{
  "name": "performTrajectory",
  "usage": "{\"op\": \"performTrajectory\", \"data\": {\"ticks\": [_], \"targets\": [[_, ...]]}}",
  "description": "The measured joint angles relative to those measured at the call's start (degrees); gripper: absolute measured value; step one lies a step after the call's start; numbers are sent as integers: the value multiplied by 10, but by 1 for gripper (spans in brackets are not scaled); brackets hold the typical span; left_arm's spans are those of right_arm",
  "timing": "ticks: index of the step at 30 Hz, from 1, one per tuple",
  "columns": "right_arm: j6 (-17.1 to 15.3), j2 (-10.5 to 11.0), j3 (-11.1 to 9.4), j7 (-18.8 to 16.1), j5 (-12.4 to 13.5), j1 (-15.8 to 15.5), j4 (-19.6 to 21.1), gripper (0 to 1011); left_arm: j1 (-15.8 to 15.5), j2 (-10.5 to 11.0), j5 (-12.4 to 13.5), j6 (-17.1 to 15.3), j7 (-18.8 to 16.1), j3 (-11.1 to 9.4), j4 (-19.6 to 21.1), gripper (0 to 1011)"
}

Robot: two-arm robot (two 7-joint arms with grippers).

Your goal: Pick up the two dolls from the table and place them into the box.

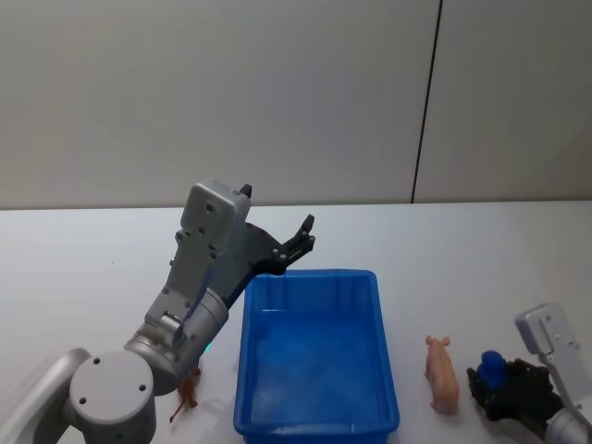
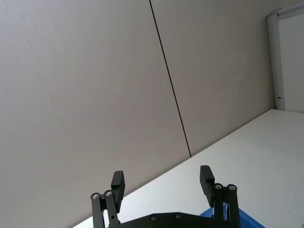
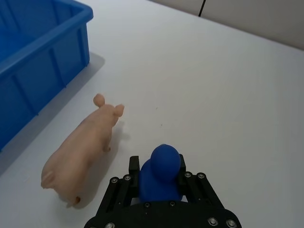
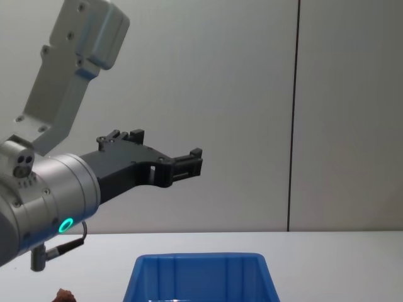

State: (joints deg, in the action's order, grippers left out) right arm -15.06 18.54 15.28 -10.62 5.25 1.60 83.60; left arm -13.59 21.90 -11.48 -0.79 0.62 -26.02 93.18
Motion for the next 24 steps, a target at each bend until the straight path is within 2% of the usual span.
{"op": "performTrajectory", "data": {"ticks": [16,24], "targets": [[72,6,-8,33,-25,-3,30,333,0,0,0,0,0,0,0,1003],[107,5,-11,28,-32,5,53,288,0,0,0,0,0,0,0,1003]]}}
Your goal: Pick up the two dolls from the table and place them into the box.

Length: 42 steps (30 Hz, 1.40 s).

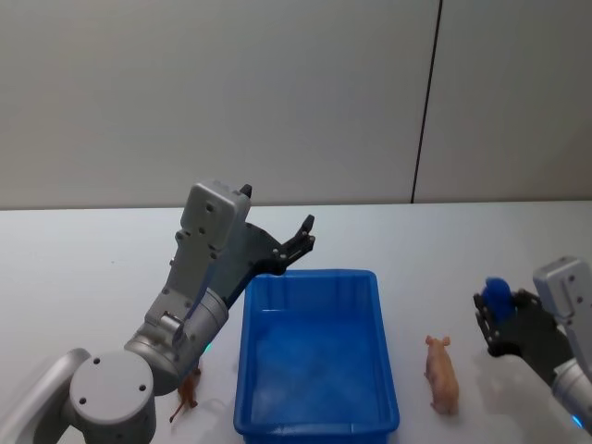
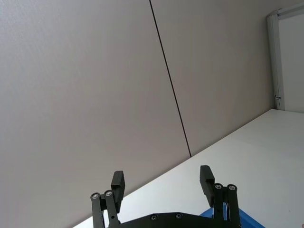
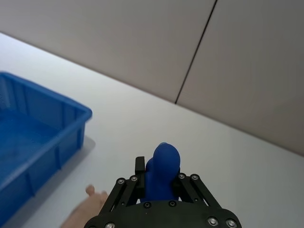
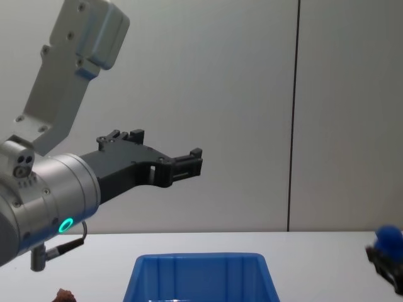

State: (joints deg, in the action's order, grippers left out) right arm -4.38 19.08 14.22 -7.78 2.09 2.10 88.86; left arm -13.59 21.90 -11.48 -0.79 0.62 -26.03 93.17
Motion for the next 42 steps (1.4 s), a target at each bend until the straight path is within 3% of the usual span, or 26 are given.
{"op": "performTrajectory", "data": {"ticks": [15,32,36,42], "targets": [[22,-18,10,-76,8,30,29,190,0,0,0,0,0,0,0,1003],[-25,-66,48,-194,16,76,19,99,0,0,0,0,0,0,0,1003],[-41,-80,59,-221,16,89,8,181,0,0,0,0,0,0,0,1003],[-65,-104,77,-263,17,111,-13,397,0,0,0,0,0,0,0,1003]]}}
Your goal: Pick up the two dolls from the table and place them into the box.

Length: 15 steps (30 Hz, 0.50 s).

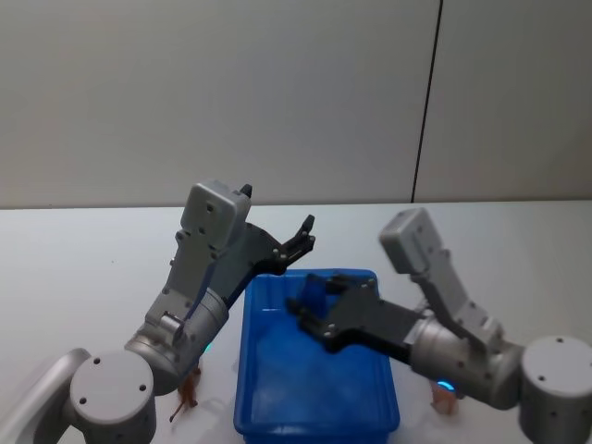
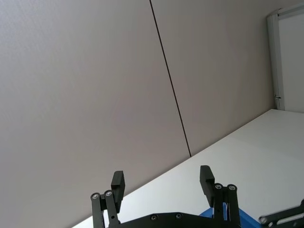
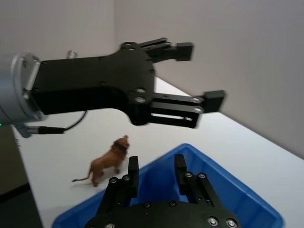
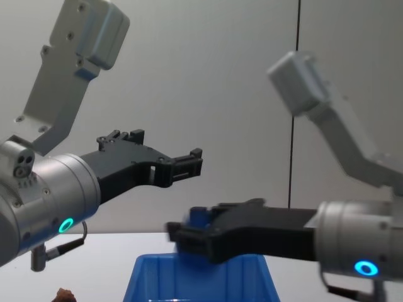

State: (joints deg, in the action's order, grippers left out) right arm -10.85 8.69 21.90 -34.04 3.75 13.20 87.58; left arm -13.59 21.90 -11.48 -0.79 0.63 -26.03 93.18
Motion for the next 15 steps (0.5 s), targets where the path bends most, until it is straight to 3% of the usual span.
{"op": "performTrajectory", "data": {"ticks": [3,15], "targets": [[-13,-14,10,-22,1,13,-13,515,0,0,0,0,0,0,0,1003],[-34,-36,26,-54,2,33,-35,872,0,0,0,0,0,0,0,1003]]}}
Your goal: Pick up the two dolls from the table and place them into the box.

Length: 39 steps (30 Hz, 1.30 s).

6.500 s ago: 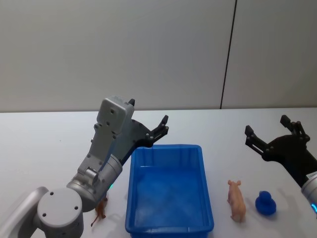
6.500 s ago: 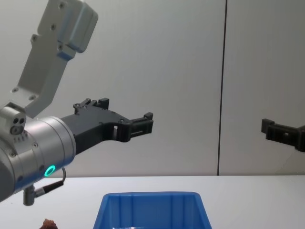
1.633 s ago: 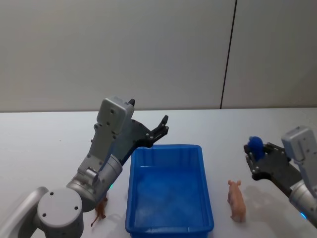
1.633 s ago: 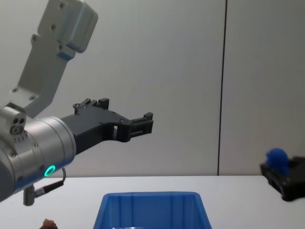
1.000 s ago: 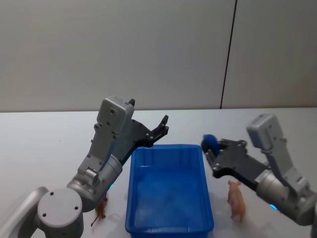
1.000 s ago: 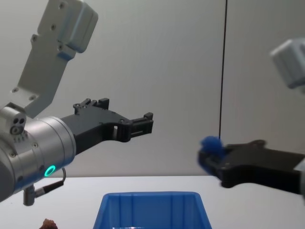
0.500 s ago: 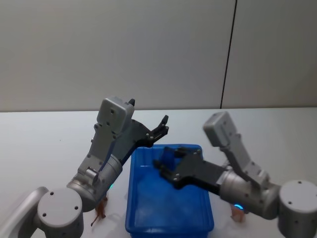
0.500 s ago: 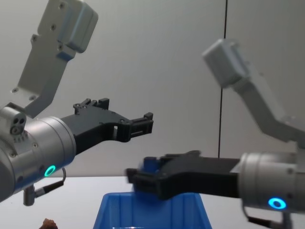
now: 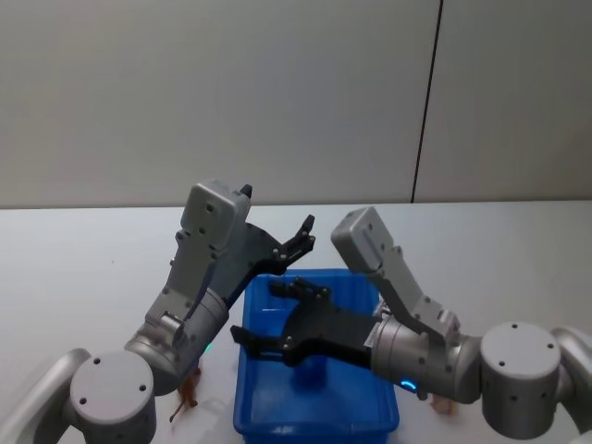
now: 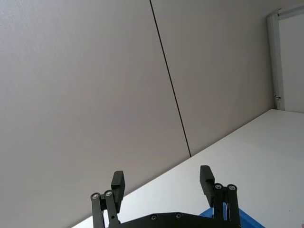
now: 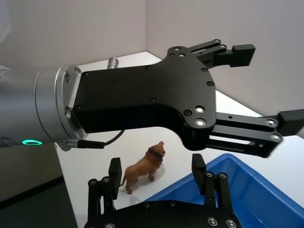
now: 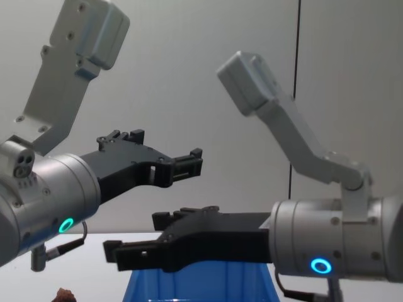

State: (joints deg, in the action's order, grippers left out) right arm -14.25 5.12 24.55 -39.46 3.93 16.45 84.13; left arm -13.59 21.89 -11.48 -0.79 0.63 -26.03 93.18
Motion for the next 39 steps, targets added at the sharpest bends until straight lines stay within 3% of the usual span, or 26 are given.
{"op": "performTrajectory", "data": {"ticks": [5,13,20,27,39], "targets": [[-2,-1,2,-4,0,2,-2,998,0,0,0,0,0,0,0,1003],[2,16,-8,11,6,-8,13,1000,0,0,0,0,0,0,0,1003],[11,47,-27,39,25,-31,44,1000,0,0,0,0,0,0,0,1003],[20,87,-54,77,59,-63,89,1000,0,0,0,0,0,0,0,1003],[58,175,-115,174,160,-158,204,1001,0,0,0,0,0,0,0,1003]]}}
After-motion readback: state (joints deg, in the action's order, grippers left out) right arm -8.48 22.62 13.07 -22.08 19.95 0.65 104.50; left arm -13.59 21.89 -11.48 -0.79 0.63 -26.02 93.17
